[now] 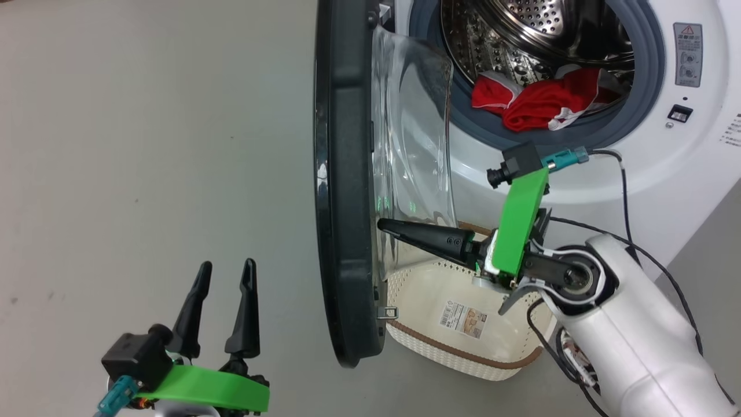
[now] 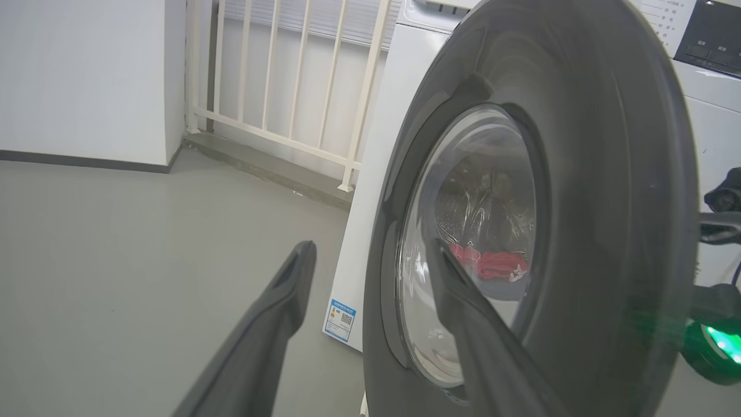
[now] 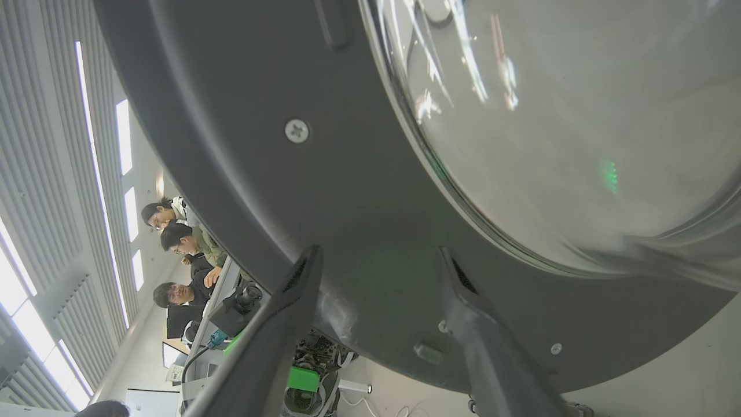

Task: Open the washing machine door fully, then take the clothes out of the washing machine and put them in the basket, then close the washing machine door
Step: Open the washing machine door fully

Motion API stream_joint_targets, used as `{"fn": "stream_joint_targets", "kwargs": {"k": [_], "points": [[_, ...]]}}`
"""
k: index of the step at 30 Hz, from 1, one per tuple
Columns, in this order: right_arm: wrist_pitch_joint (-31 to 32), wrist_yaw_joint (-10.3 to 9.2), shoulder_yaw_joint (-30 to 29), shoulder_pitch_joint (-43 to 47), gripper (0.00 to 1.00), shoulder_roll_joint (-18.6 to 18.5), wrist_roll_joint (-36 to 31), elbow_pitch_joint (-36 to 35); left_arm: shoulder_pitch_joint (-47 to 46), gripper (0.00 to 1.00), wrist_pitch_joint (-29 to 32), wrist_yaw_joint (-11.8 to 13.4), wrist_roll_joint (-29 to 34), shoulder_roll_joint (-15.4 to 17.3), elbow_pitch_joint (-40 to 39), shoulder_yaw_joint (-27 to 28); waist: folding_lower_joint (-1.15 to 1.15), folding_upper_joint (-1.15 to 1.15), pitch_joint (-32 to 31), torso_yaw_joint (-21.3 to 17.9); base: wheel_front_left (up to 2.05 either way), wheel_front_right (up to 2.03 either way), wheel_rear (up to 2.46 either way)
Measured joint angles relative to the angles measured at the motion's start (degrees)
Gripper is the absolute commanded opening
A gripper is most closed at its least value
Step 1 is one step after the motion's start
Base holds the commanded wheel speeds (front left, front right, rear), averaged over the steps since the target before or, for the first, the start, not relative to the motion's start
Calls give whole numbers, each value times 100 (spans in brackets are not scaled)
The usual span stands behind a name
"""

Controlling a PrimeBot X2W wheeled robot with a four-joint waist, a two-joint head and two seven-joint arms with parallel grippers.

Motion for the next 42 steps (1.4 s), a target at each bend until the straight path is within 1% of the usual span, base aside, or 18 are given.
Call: {"fn": "stream_joint_targets", "kwargs": {"k": [3, 4, 9, 13, 17, 20, 22, 25, 26, 29, 33, 38, 42], "points": [[-389, 0, 64, 227, 100, -90, -394, -282, 0, 100, 0, -44, 5, 2, 70, -18, 0, 0, -52, -14, 0, 0, 0], [-737, 0, 141, 392, 100, -198, -705, -469, 0, 100, 0, -45, 7, 2, 100, -26, 0, 0, -84, -23, 0, 0, 0], [-1795, 0, 489, 779, 100, -458, -1383, -791, 1, 100, 0, -93, 74, 4, 146, -30, 0, 0, -157, -41, 0, 0, 0], [-2843, 0, 845, 976, 100, -711, -1959, -804, 1, 100, 0, -100, 125, 5, 168, -31, 0, 0, -202, -53, 0, 0, 0], [-4157, 0, 1118, 1023, 100, -901, -2680, -468, 1, 100, 0, -122, 157, 7, 188, -30, 0, 0, -247, -66, 0, 0, 0], [-5180, 0, 1151, 1098, 100, -903, -3230, 44, 1, 100, 0, -146, 165, 8, 199, -30, 0, 0, -273, -77, 0, 0, 0], [-5634, 0, 1063, 1124, 100, -862, -3542, 420, 3, 100, 0, -152, 203, 8, 202, -30, 0, 0, -291, -86, 0, 0, 0], [-5814, 0, 595, 1134, 100, -668, -3994, 816, 5, 100, 0, -154, 208, 9, 211, -29, 0, 0, -310, -104, 0, 0, 0], [-5814, 0, 315, 1173, 100, -584, -4179, 817, 7, 100, 0, -157, 208, 10, 211, -27, 0, 0, -312, -112, 0, 0, 0], [-5826, 0, -564, 1406, 100, -290, -4696, 565, 10, 100, 0, -193, 209, 12, 215, -30, 0, 0, -301, -127, 0, 0, 0], [-5851, 1, -1386, 1908, 100, 9, -5430, 46, 11, 100, 0, -194, 258, 18, 224, -30, 0, 0, -309, -137, 0, 0, 0], [-5857, 1, -1923, 2362, 100, 175, -6299, -520, 11, 100, 0, -202, 259, 20, 223, -34, 0, 0, -314, -139, 0, 0, 0], [-5857, 1, -2060, 2626, 100, 209, -6876, -821, 11, 100, 0, -203, 364, 22, 223, -34, 0, 0, -325, -141, 0, 0, 0]]}}
